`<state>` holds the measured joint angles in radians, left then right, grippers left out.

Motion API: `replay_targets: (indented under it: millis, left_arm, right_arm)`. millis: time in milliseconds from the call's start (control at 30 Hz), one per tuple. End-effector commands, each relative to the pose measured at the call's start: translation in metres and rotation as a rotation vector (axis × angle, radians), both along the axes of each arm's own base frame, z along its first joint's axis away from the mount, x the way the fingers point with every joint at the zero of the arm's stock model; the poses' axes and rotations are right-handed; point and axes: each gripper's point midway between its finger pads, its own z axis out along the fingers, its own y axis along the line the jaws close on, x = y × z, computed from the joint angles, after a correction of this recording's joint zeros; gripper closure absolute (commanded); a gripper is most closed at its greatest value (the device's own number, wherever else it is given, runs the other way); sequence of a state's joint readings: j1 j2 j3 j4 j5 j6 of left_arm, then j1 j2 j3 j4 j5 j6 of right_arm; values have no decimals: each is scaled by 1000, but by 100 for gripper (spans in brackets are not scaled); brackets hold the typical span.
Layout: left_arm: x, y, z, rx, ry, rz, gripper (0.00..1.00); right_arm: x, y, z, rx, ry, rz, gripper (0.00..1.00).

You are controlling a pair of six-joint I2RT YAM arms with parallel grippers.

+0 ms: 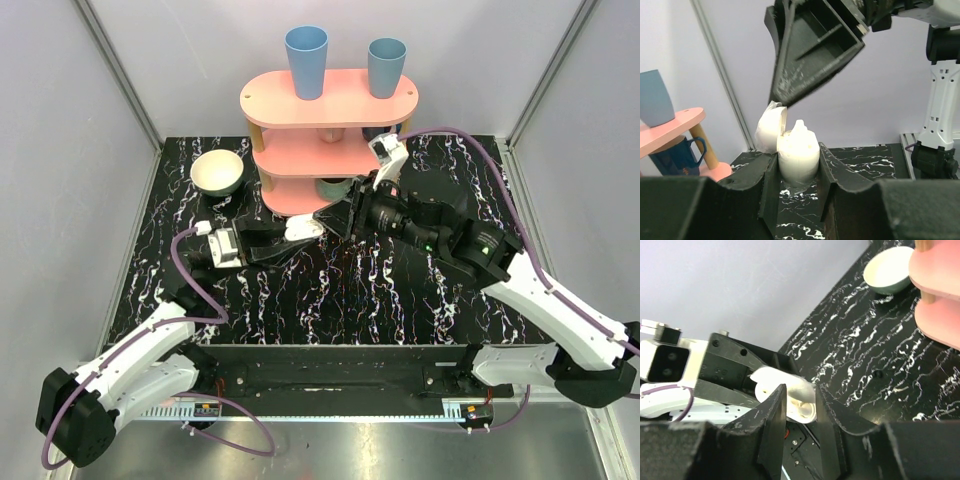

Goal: Insert the wireless bluetooth earbuds into the charging case
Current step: Open the charging case with the earbuds, then adjust the earbuds in the charging case.

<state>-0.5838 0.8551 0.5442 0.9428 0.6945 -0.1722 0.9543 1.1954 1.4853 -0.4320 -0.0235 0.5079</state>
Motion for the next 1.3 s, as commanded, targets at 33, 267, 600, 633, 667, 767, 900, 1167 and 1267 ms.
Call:
replay_targets:
  millis: [33, 267, 600, 633, 667, 767, 900, 1167, 1267]
  left_arm:
    - [-35, 6, 36, -53, -183, -84, 100]
    - [-50, 14, 56, -98, -248, -95, 100]
    - [-64, 21, 73, -114, -309, -107, 100]
    - [-65, 21, 74, -115, -313, -107, 100]
    - [-65, 21, 74, -114, -312, -109, 100]
    - [-64, 21, 73, -113, -308, -107, 100]
    - [-62, 20, 71, -113, -291, -104, 100]
    - [-60, 18, 69, -109, -275, -112, 100]
    - [-60, 18, 69, -106, -270, -115, 100]
  right_arm:
    - [-27, -9, 63, 164, -160, 123, 63]
    - [-54, -14, 80, 168, -208, 245, 64]
    - [-88, -12, 69, 107, -173, 442, 69]
    - [-90, -11, 70, 109, -172, 459, 69]
    - [-91, -10, 70, 109, -170, 470, 70]
    - [-92, -5, 67, 101, -166, 494, 69]
    - [-88, 0, 64, 82, -163, 498, 70]
    - [-72, 7, 57, 55, -177, 441, 71]
    - [-63, 4, 57, 51, -199, 393, 71]
